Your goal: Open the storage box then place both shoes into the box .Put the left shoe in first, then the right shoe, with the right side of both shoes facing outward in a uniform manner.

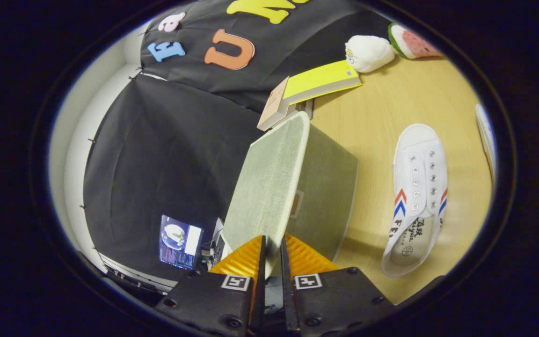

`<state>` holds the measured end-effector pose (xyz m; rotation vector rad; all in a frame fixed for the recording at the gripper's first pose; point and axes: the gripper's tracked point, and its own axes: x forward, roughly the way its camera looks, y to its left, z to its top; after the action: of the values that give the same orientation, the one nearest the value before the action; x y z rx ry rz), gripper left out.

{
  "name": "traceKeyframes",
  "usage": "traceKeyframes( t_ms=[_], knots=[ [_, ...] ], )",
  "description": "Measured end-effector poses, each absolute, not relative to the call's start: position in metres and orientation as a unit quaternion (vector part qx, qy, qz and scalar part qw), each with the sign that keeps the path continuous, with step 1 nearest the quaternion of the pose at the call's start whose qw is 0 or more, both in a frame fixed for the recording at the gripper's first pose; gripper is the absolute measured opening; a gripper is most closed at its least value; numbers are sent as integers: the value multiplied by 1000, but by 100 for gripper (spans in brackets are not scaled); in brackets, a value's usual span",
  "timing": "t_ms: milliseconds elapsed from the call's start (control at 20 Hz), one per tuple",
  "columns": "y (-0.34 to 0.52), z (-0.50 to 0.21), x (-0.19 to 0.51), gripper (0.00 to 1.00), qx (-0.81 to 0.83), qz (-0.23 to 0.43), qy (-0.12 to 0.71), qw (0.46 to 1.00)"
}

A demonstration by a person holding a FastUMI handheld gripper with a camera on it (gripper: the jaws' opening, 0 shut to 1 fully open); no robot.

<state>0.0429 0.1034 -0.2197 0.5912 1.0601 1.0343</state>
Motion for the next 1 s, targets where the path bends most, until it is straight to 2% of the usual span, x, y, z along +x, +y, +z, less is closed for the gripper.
traceKeyframes(
  t_ms=[150, 450, 700, 1000],
  knots=[
    [106, -206, 41, 6, 269, 458, 475, 702],
    [130, -125, 27, 5, 240, 476, 425, 732],
    [207, -46, 2, 5, 194, 523, 367, 745],
    [316, -52, -24, 8, 109, 535, 349, 762]
  ],
)
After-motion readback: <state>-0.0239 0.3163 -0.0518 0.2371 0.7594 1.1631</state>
